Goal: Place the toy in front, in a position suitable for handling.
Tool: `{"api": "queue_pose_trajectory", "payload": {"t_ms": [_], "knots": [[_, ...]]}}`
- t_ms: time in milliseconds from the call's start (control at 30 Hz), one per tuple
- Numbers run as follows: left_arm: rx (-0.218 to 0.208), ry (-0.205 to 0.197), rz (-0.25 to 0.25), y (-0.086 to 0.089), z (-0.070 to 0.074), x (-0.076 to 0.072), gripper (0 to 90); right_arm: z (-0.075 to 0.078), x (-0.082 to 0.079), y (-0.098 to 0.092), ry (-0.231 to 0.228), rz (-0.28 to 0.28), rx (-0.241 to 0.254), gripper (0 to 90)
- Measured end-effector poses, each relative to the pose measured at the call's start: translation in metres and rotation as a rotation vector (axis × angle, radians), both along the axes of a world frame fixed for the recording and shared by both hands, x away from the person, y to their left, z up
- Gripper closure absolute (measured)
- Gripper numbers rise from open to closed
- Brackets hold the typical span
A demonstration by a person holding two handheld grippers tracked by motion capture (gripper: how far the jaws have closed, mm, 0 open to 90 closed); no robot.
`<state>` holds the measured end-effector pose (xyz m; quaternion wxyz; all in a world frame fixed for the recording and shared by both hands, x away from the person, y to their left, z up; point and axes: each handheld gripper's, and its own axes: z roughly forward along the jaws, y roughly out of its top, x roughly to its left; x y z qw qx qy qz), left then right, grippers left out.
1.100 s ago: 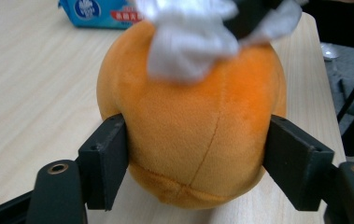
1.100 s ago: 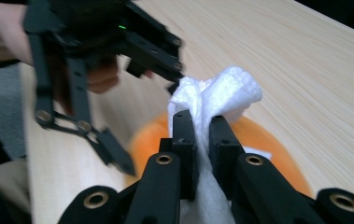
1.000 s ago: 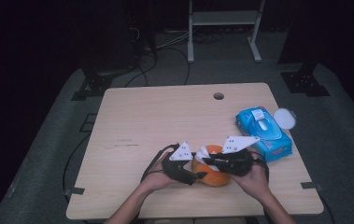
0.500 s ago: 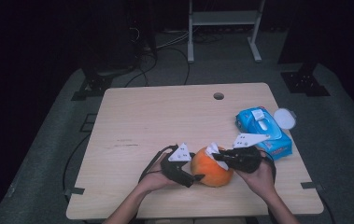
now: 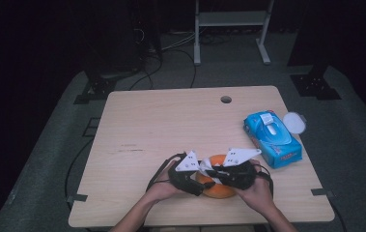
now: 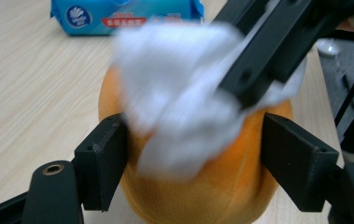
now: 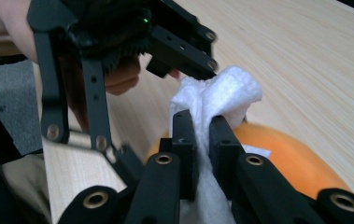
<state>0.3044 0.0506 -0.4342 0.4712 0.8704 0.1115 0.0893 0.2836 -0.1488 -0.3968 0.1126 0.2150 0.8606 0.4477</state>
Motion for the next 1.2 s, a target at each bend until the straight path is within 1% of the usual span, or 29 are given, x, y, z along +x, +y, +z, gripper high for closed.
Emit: {"api": "queue_pose_trajectory", "payload": {"t_ms": [33, 67, 100, 133, 167, 200, 233, 267, 367, 433, 467, 500, 567, 600, 633, 700, 733, 767, 867, 900, 933, 1000, 1033, 1067, 1100, 1133, 1167, 1200], "knots": [[0.009, -0.008, 0.001, 0.0, 0.0, -0.001, 26.7, 0.0, 0.0, 0.003, -0.012, 0.0, -0.015, 82.6], [0.008, -0.007, 0.0, 0.0, 0.0, 0.0, 27.0, 0.0, 0.001, 0.004, -0.018, -0.004, -0.026, 82.6], [-0.002, 0.006, 0.001, 0.002, -0.001, 0.001, 27.7, 0.002, 0.004, -0.001, -0.023, -0.017, -0.026, 82.6], [-0.002, 0.006, 0.001, 0.002, -0.001, 0.001, 27.7, 0.002, 0.004, -0.001, -0.023, -0.017, -0.026, 82.6], [-0.011, 0.009, -0.001, 0.003, -0.003, 0.002, 28.0, 0.004, 0.006, -0.007, -0.035, -0.039, -0.034, 82.6], [-0.011, 0.009, -0.001, 0.003, -0.003, 0.002, 28.0, 0.004, 0.006, -0.007, -0.035, -0.039, -0.034, 82.6], [-0.009, 0.014, -0.002, 0.004, -0.004, 0.002, 28.0, 0.005, 0.008, -0.016, -0.024, -0.053, -0.029, 82.6], [-0.009, 0.014, -0.002, 0.004, -0.004, 0.002, 27.9, 0.005, 0.008, -0.016, -0.024, -0.053, -0.029, 82.6], [-0.014, 0.019, -0.005, 0.006, -0.005, 0.004, 27.9, 0.003, 0.011, -0.03, 0.004, -0.081, -0.015, 82.6], [-0.02, 0.038, -0.011, 0.006, -0.004, 0.005, 26.2, 0.001, 0.011, -0.036, 0.024, -0.089, 0.002, 82.6], [-0.025, 0.05, -0.015, 0.006, -0.003, 0.006, 22.3, 0.0, 0.01, -0.036, 0.025, -0.087, 0.005, 82.6], [-0.037, 0.073, -0.01, 0.006, -0.001, 0.007, 19.5, 0.0, 0.01, -0.035, 0.02, -0.082, 0.003, 82.7], [-0.061, 0.073, -0.008, 0.006, 0.001, 0.008, 18.2, 0.0, 0.008, -0.03, 0.008, -0.077, 0.002, 82.6], [-0.067, 0.069, -0.002, 0.006, 0.001, 0.008, 18.2, 0.0, 0.007, -0.025, -0.001, -0.06, 0.004, 82.5], [-0.07, 0.064, -0.001, 0.006, 0.001, 0.007, 18.2, 0.0, 0.006, -0.023, -0.01, -0.056, 0.002, 82.5], [-0.077, 0.066, 0.001, 0.006, 0.001, 0.008, 18.2, 0.0, 0.006, -0.022, -0.013, -0.055, 0.003, 82.5], [-0.102, 0.081, 0.003, 0.006, 0.001, 0.009, 18.2, 0.0, 0.006, -0.023, -0.01, -0.055, 0.011, 82.5], [-0.104, 0.079, 0.001, 0.007, 0.002, 0.009, 18.2, 0.0, 0.007, -0.023, -0.004, -0.054, 0.021, 82.5], [-0.104, 0.078, 0.003, 0.006, 0.002, 0.009, 18.3, -0.001, 0.008, -0.023, -0.002, -0.055, 0.027, 82.5], [-0.091, 0.074, 0.012, 0.006, 0.0, 0.009, 21.8, -0.001, 0.008, -0.022, -0.006, -0.054, 0.024, 82.5], [-0.091, 0.074, 0.012, 0.006, 0.0, 0.009, 23.8, -0.001, 0.008, -0.022, -0.008, -0.054, 0.019, 82.5], [-0.072, 0.074, 0.029, 0.006, -0.003, 0.009, 24.7, 0.0, 0.009, -0.024, -0.016, -0.056, 0.017, 82.5], [-0.064, 0.078, 0.036, 0.007, -0.006, 0.01, 25.9, 0.002, 0.01, -0.029, -0.019, -0.075, 0.005, 82.5], [-0.058, 0.081, 0.039, 0.008, -0.007, 0.012, 25.9, 0.002, 0.01, -0.029, -0.019, -0.075, 0.005, 82.5], [-0.062, 0.11, 0.053, 0.014, -0.011, 0.016, 26.5, 0.0, 0.011, -0.035, -0.012, -0.095, 0.0, 82.5], [-0.062, 0.11, 0.053, 0.014, -0.011, 0.016, 27.1, 0.0, 0.011, -0.035, -0.012, -0.095, 0.0, 82.5], [-0.064, 0.124, 0.05, 0.017, -0.012, 0.018, 27.1, -0.002, 0.012, -0.04, -0.003, -0.101, 0.009, 82.5], [-0.062, 0.125, 0.045, 0.019, -0.013, 0.019, 27.1, -0.004, 0.013, -0.046, 0.022, -0.108, 0.025, 82.5]]}}
